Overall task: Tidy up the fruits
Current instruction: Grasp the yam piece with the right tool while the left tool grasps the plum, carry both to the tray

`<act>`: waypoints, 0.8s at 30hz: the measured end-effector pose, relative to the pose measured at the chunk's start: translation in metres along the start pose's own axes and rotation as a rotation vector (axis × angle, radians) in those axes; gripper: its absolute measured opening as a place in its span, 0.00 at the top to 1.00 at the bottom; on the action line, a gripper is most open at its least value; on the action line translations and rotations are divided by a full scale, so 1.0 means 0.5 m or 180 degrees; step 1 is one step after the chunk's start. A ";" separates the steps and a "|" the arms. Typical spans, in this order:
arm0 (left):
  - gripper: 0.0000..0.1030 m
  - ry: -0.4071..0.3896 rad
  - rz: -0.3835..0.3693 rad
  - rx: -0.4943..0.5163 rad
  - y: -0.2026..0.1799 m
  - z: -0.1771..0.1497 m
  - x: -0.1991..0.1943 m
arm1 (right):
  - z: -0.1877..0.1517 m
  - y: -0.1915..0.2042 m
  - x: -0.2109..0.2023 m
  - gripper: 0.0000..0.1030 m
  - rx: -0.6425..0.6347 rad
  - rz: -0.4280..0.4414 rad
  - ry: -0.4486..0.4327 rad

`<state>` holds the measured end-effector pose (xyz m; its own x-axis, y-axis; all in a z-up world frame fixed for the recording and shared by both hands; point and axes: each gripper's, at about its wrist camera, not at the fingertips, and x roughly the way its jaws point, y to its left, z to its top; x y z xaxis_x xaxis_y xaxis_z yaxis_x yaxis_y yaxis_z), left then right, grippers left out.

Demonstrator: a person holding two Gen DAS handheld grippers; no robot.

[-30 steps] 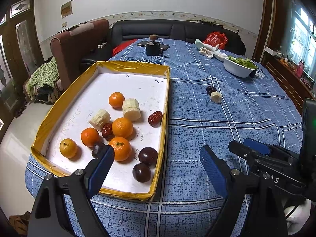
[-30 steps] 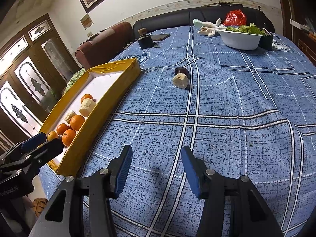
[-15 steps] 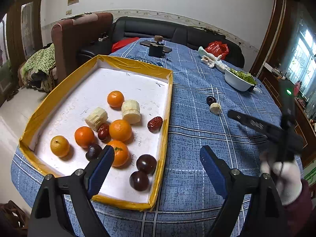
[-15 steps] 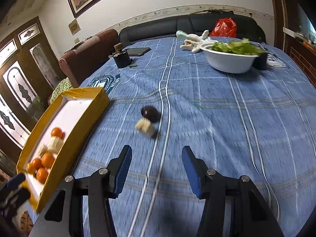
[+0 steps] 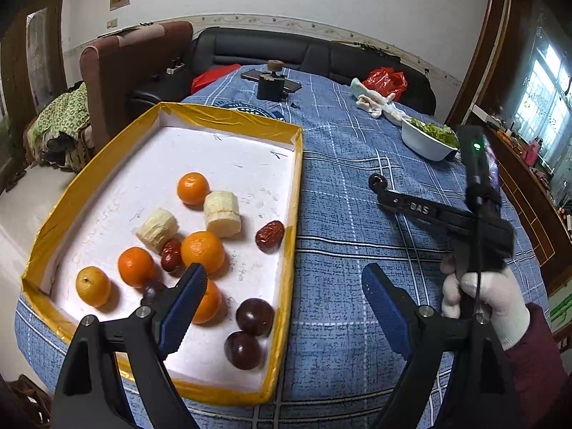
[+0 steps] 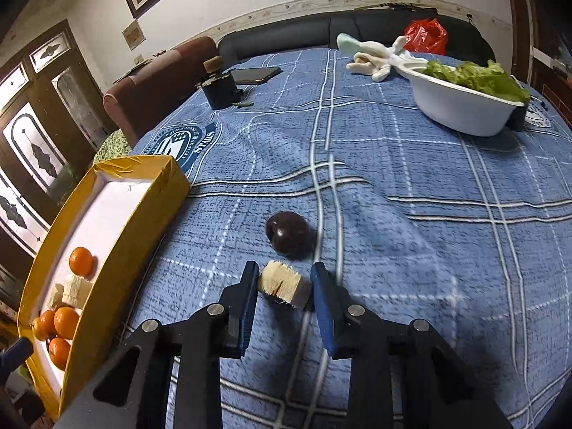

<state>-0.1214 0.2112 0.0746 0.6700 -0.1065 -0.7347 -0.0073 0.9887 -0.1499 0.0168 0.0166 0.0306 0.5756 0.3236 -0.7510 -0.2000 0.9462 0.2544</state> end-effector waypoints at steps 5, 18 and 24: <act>0.15 0.0007 -0.0041 0.0158 -0.042 0.020 0.003 | -0.026 -0.040 -0.057 0.68 0.0152 0.0108 -0.0046; 0.33 0.0239 -0.0340 0.0333 -0.190 0.151 0.187 | -0.042 -0.171 -0.107 0.68 0.0751 0.0205 -0.0209; 0.33 0.0395 -0.0394 0.0248 -0.207 0.196 0.287 | -0.039 -0.178 -0.113 0.68 0.0807 0.0286 -0.0214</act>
<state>0.0482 0.1040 0.0495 0.5655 -0.2351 -0.7905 0.1302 0.9719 -0.1959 -0.0135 -0.0857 0.0386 0.6175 0.3978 -0.6786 -0.0526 0.8817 0.4689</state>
